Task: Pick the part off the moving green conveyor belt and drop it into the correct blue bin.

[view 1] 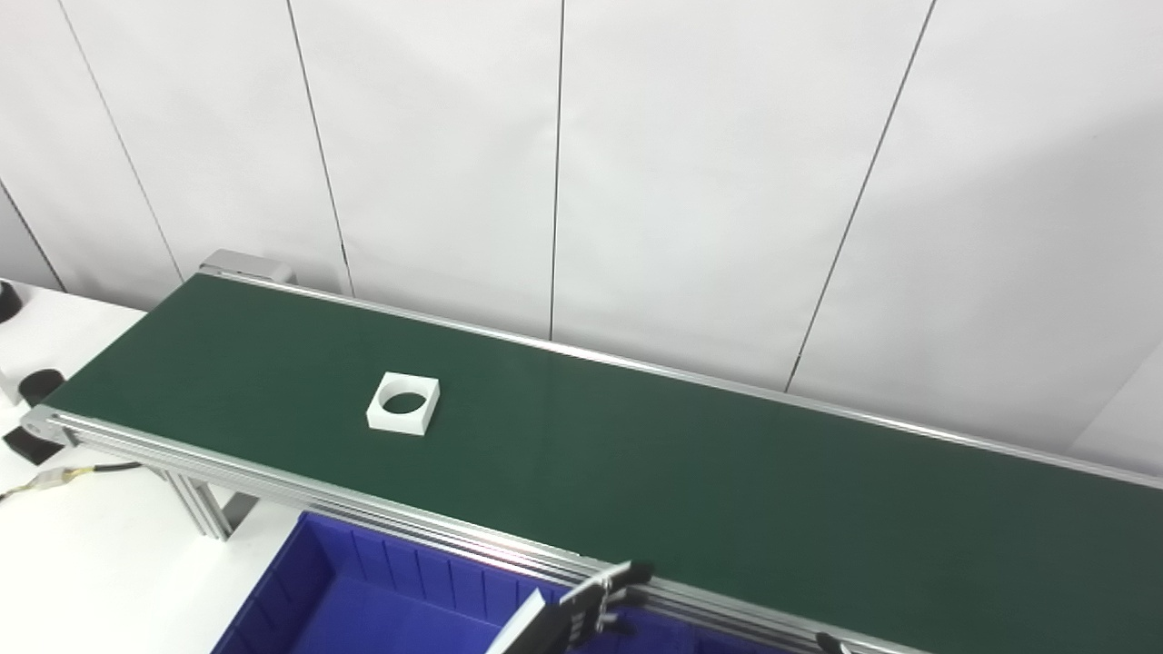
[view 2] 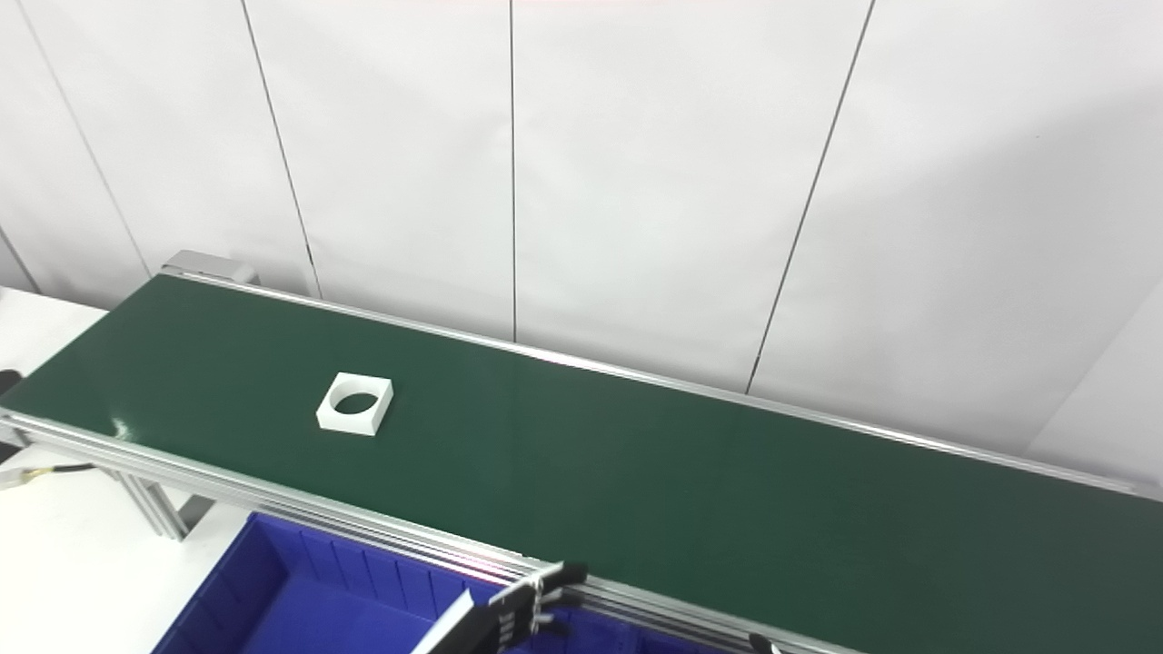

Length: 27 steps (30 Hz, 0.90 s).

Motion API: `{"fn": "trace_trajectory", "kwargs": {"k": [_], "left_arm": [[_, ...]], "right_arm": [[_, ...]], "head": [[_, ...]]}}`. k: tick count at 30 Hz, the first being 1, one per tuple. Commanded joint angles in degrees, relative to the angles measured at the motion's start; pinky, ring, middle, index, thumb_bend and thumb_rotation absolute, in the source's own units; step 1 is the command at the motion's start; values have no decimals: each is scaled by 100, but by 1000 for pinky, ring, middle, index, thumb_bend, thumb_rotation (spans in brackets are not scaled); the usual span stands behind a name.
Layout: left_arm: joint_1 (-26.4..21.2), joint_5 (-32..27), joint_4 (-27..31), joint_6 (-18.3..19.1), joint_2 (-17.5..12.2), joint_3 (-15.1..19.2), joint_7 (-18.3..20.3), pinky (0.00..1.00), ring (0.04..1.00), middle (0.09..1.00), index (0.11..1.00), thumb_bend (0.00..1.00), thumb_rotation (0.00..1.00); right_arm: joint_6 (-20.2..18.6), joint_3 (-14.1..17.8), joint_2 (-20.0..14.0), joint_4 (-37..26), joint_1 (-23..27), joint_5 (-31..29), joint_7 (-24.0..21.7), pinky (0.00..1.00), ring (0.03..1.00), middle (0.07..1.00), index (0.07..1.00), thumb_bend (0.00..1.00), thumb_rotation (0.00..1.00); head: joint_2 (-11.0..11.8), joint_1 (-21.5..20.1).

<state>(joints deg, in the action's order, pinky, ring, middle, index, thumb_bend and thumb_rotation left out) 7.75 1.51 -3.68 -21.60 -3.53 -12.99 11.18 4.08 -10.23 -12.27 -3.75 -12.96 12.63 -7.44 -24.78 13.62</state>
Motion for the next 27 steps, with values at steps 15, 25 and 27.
{"fn": "trace_trajectory", "kwargs": {"k": [15, 25, 27], "left_arm": [[-1582, 514, 1553, 1575, -1156, 1060, 55, 918, 977, 999, 986, 811, 318], [-2299, 793, 1028, 2013, -1602, 1256, 14, 922, 975, 991, 964, 805, 250], [-2452, 850, 919, 2159, -1670, 1270, 49, 938, 985, 999, 973, 802, 247]], "right_arm": [[595, 36, 207, 156, 317, -170, 56, 735, 828, 865, 965, 869, 7], [770, 27, 197, 94, 264, -215, 36, 718, 808, 848, 948, 876, 3], [791, 14, 178, 56, 243, -177, 27, 721, 808, 848, 948, 873, 14]], "head": [[62, 91], [163, -20], [142, -13]]}}
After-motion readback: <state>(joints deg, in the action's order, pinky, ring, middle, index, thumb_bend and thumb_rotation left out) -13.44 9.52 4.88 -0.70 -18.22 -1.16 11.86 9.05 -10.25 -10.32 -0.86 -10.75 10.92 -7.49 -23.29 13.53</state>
